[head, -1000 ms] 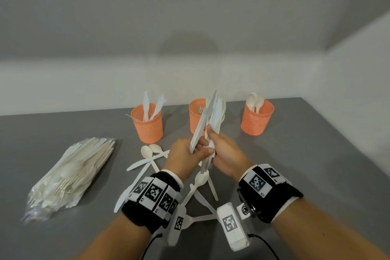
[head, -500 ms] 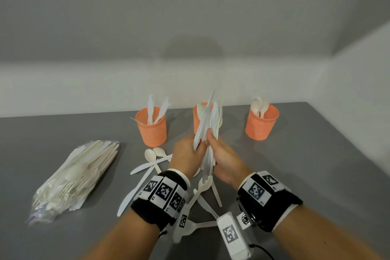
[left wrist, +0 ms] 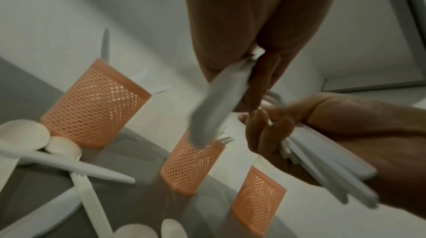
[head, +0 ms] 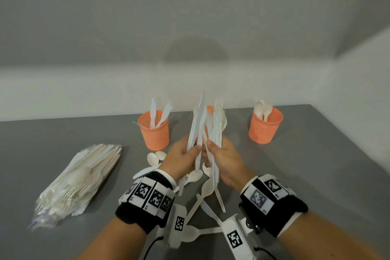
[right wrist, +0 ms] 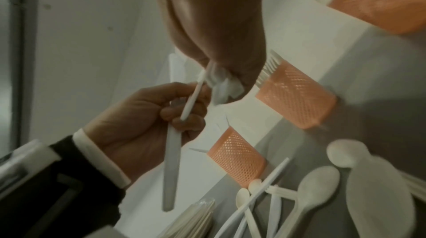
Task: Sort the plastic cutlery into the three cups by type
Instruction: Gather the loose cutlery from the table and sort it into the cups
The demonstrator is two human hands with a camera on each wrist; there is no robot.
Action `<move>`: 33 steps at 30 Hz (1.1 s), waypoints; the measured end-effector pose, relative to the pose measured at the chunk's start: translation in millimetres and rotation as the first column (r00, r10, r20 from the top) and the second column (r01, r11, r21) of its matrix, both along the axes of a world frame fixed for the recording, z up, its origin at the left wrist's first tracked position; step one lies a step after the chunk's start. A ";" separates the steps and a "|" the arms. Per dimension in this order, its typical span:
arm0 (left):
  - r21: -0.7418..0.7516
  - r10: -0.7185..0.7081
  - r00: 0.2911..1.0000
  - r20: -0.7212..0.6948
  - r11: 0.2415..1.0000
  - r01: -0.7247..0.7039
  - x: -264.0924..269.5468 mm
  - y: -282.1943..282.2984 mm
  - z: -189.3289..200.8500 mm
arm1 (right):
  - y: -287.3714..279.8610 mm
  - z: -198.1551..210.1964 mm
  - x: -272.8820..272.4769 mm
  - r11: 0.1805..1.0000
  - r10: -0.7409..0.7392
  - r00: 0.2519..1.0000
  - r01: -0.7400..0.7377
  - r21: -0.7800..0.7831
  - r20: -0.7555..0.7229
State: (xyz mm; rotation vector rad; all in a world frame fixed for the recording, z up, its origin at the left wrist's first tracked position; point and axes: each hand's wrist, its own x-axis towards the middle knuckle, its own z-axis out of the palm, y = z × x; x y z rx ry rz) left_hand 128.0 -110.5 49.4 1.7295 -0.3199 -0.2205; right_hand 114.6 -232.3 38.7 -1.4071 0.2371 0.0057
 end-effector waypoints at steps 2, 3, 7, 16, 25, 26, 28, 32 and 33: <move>-0.119 0.024 0.994 -0.110 0.992 -0.037 5.4 6.0 -0.2 | -2.3 0.4 4.5 0.996 -0.028 0.999 0.030 -0.078 0.029; -0.162 0.046 0.991 -0.129 0.984 -0.067 9.9 10.6 1.7 | -4.2 -0.1 6.7 0.995 -0.029 0.999 0.032 -0.095 0.040; -0.137 0.230 0.973 -0.004 0.964 -0.228 48.2 33.0 15.0 | -9.8 1.4 12.4 0.998 0.009 0.998 -0.004 -0.067 0.068; -0.145 0.532 0.829 0.172 0.846 -0.513 133.1 48.2 31.4 | -7.5 5.1 36.3 0.989 -0.026 0.995 0.040 -0.145 0.095; -0.221 0.569 0.816 0.104 0.813 -0.539 159.1 47.8 26.2 | -6.8 6.8 50.9 0.986 -0.017 0.995 0.032 -0.162 0.098; -0.251 0.571 0.814 0.108 0.808 -0.534 160.9 50.2 31.2 | -7.5 6.0 51.9 0.986 -0.013 0.995 0.029 -0.162 0.099; -0.270 0.590 0.793 0.151 0.796 -0.541 165.0 54.2 38.9 | -8.4 3.3 53.8 0.985 -0.004 0.995 0.020 -0.169 0.098; -0.174 0.602 0.766 0.225 0.798 -0.577 167.2 50.2 30.1 | -6.3 1.4 56.6 0.984 0.010 0.994 0.009 -0.176 0.106; -0.131 0.598 0.772 0.216 0.801 -0.584 165.9 48.1 22.5 | -5.5 0.8 57.1 0.984 0.018 0.994 0.002 -0.179 0.109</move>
